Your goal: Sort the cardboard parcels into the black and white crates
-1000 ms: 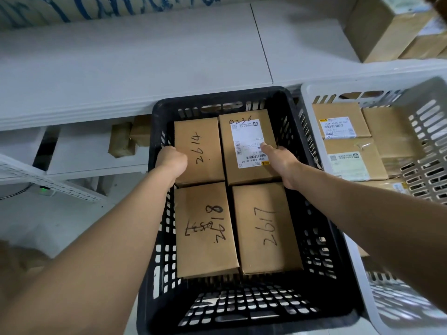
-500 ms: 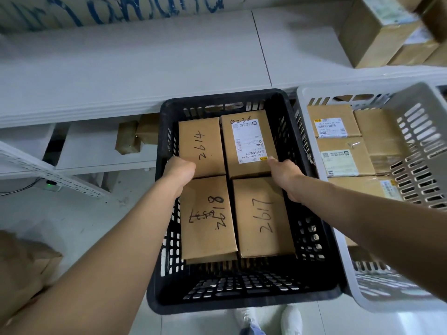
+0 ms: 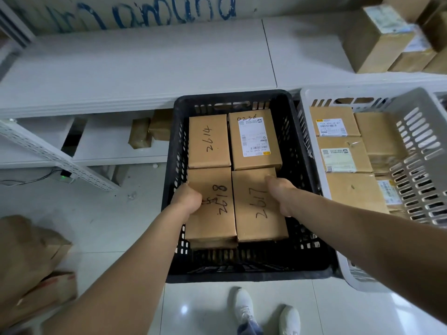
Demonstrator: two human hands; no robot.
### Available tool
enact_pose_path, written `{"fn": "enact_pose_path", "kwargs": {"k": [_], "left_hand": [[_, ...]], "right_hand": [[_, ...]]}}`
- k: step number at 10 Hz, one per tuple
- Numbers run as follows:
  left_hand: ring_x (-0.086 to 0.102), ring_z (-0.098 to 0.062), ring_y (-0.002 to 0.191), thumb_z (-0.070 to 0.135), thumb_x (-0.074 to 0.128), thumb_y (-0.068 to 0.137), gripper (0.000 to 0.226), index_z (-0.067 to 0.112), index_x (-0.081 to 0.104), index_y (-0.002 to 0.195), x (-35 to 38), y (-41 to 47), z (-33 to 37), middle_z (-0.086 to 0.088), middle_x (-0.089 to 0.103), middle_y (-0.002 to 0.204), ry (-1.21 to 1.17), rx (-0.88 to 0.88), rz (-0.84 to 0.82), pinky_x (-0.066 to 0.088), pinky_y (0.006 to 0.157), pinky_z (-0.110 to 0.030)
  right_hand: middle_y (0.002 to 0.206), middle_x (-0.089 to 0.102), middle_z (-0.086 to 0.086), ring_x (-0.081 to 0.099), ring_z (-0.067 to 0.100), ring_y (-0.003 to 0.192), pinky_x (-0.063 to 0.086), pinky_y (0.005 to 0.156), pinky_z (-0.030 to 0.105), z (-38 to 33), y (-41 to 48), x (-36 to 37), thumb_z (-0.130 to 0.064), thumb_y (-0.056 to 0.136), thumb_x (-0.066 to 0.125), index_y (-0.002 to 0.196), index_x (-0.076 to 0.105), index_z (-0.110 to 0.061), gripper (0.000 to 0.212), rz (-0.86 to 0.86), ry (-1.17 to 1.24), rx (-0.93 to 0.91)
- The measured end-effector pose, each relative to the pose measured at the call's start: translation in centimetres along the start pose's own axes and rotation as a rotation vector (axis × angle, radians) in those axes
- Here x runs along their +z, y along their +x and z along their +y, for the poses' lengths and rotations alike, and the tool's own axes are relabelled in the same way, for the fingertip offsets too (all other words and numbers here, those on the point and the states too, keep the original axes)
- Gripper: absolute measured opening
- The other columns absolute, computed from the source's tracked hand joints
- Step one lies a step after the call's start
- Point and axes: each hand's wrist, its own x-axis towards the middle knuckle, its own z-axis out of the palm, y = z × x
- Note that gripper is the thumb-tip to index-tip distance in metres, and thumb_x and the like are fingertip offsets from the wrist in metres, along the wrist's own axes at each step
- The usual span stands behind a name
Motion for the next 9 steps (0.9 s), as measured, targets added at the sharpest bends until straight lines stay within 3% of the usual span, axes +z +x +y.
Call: {"fn": "enact_pose_path", "kwargs": {"k": [1, 2, 3, 4, 6, 7, 8, 9], "left_hand": [[0.058, -0.027, 0.097, 0.002, 0.043, 0.091, 0.034, 0.005, 0.055, 0.123, -0.2, 0.3, -0.3, -0.012, 0.060, 0.111, 0.047, 0.002, 0.018, 0.046, 0.073, -0.028], [0.057, -0.025, 0.090, 0.002, 0.045, 0.091, 0.028, 0.005, 0.057, 0.116, -0.2, 0.1, -0.6, -0.009, 0.060, 0.101, 0.079, 0.006, 0.004, 0.046, 0.071, -0.027], [0.059, -0.027, 0.096, 0.002, 0.046, 0.091, 0.025, 0.006, 0.058, 0.113, -0.3, 0.2, -0.6, -0.011, 0.062, 0.104, 0.091, 0.000, -0.011, 0.049, 0.076, -0.030], [0.057, -0.025, 0.091, 0.003, 0.047, 0.090, 0.017, 0.006, 0.059, 0.103, -0.5, 0.1, -0.1, -0.011, 0.061, 0.103, 0.081, -0.024, -0.038, 0.046, 0.073, -0.029], [0.045, -0.016, 0.066, 0.006, 0.047, 0.090, 0.009, 0.004, 0.056, 0.092, -0.8, 0.4, 1.2, -0.010, 0.053, 0.095, 0.095, 0.023, 0.067, 0.033, 0.052, -0.023], [0.044, -0.014, 0.066, 0.008, 0.044, 0.093, 0.025, -0.001, 0.054, 0.114, -0.5, 0.3, 1.5, -0.004, 0.050, 0.089, 0.082, 0.051, 0.134, 0.029, 0.048, -0.023], [0.043, -0.008, 0.065, 0.013, 0.045, 0.095, 0.036, 0.002, 0.050, 0.128, -0.8, -0.9, 2.5, -0.004, 0.052, 0.095, -0.020, 0.111, 0.198, 0.030, 0.050, -0.022], [0.057, -0.019, 0.103, 0.021, 0.048, 0.097, 0.045, 0.009, 0.043, 0.140, -1.3, -3.0, 4.3, -0.006, 0.055, 0.125, -0.150, 0.226, 0.238, 0.040, 0.080, -0.021]], "right_hand": [[0.137, 0.049, 0.021, 0.048, 0.035, 0.125, 0.043, 0.096, 0.038, -0.2, 0.1, 0.1, -0.028, 0.100, 0.037, 0.133, 0.046, 0.000, 0.045, 0.009, 0.022, -0.005], [0.139, 0.048, 0.012, 0.046, 0.032, 0.126, 0.037, 0.102, 0.038, 0.1, -0.1, -0.1, -0.041, 0.097, 0.039, 0.139, 0.043, -0.008, 0.053, 0.014, 0.045, 0.063], [0.137, 0.050, 0.010, 0.047, 0.031, 0.123, 0.036, 0.106, 0.039, 0.3, -0.3, -0.1, -0.047, 0.094, 0.041, 0.139, 0.044, -0.013, 0.056, 0.024, 0.096, 0.106], [0.134, 0.052, 0.016, 0.051, 0.034, 0.122, 0.043, 0.101, 0.039, 0.2, -0.4, -0.3, -0.037, 0.097, 0.042, 0.135, 0.047, -0.006, 0.049, 0.005, 0.080, 0.037], [0.133, 0.054, 0.011, 0.050, 0.032, 0.120, 0.040, 0.105, 0.043, 0.1, -1.0, -0.9, -0.047, 0.095, 0.040, 0.138, 0.045, -0.011, 0.056, 0.045, 0.067, 0.079], [0.128, 0.055, 0.008, 0.051, 0.029, 0.116, 0.040, 0.102, 0.038, -0.6, -1.1, -1.0, -0.046, 0.095, 0.041, 0.139, 0.044, -0.010, 0.056, 0.090, 0.059, 0.014], [0.098, 0.054, 0.000, 0.050, 0.019, 0.089, 0.041, 0.079, 0.029, -1.8, -2.7, -1.3, -0.041, 0.095, 0.043, 0.137, 0.044, -0.009, 0.053, 0.125, 0.079, -0.065], [0.098, 0.060, -0.002, 0.053, 0.013, 0.079, 0.040, 0.066, 0.023, -2.8, -4.7, -1.5, -0.039, 0.094, 0.048, 0.135, 0.047, -0.010, 0.050, 0.165, 0.093, -0.283]]}}
